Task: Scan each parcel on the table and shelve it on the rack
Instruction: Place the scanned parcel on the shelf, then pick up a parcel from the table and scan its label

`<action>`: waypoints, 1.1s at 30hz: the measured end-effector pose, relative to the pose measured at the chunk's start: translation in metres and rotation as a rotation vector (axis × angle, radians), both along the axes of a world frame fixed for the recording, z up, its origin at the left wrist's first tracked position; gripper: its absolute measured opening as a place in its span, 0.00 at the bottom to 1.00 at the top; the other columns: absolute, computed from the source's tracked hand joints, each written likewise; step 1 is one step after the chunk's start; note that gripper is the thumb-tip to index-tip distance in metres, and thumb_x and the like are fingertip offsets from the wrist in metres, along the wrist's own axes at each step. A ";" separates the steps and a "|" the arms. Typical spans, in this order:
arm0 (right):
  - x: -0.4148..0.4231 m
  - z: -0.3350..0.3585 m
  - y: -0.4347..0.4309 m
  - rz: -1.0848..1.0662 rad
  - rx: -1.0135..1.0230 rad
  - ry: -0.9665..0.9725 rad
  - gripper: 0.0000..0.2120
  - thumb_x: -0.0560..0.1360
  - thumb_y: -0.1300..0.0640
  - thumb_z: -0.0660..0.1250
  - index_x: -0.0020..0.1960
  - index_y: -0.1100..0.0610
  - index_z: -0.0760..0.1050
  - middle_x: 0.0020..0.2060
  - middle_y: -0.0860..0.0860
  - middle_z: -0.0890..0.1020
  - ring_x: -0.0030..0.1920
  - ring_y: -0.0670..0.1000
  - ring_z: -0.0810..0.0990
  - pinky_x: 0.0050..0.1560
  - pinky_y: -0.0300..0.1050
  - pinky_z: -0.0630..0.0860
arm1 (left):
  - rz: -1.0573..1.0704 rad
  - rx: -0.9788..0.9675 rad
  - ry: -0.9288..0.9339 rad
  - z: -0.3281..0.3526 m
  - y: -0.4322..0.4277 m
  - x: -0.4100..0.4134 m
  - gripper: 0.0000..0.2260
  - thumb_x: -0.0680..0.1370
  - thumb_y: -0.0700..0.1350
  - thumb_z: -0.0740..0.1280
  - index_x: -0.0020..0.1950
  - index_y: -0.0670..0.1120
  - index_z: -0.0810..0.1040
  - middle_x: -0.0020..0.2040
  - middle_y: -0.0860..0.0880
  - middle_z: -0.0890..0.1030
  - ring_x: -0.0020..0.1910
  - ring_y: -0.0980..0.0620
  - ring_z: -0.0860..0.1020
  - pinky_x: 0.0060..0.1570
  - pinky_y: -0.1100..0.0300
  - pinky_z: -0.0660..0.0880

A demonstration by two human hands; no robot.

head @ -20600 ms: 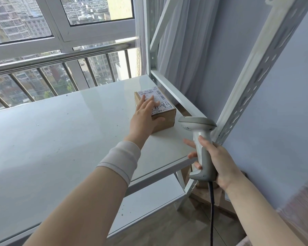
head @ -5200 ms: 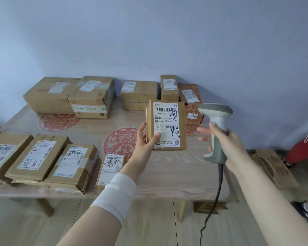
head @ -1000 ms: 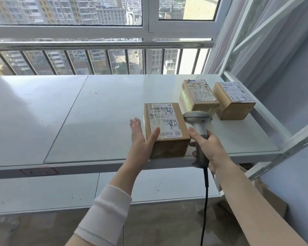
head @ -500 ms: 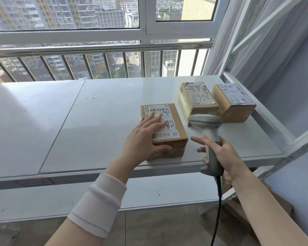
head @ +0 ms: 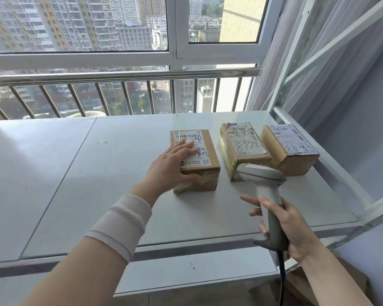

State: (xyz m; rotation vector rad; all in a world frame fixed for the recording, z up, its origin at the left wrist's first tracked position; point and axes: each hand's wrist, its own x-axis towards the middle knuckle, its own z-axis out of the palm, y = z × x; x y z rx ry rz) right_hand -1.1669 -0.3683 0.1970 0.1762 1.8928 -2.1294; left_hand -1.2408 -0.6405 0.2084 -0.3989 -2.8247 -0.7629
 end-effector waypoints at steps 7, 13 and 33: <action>-0.010 -0.007 0.007 -0.007 -0.030 -0.019 0.18 0.70 0.50 0.66 0.53 0.62 0.73 0.53 0.52 0.84 0.39 0.47 0.80 0.23 0.41 0.72 | -0.002 -0.007 0.002 0.001 -0.005 -0.021 0.33 0.68 0.58 0.73 0.70 0.55 0.67 0.73 0.60 0.63 0.74 0.62 0.54 0.68 0.59 0.58; -0.013 -0.004 0.008 0.017 -0.064 -0.008 0.16 0.70 0.51 0.65 0.53 0.61 0.74 0.53 0.54 0.84 0.38 0.46 0.80 0.23 0.40 0.72 | 0.012 -0.011 -0.009 0.001 -0.005 -0.031 0.33 0.68 0.57 0.73 0.71 0.53 0.66 0.74 0.59 0.62 0.74 0.60 0.54 0.69 0.55 0.58; 0.081 0.027 0.032 -0.168 -0.047 0.071 0.20 0.70 0.49 0.65 0.53 0.63 0.78 0.51 0.56 0.85 0.24 0.46 0.74 0.23 0.37 0.71 | -0.088 0.370 0.305 0.043 0.055 0.030 0.28 0.76 0.47 0.67 0.73 0.44 0.62 0.74 0.50 0.62 0.73 0.59 0.57 0.73 0.56 0.44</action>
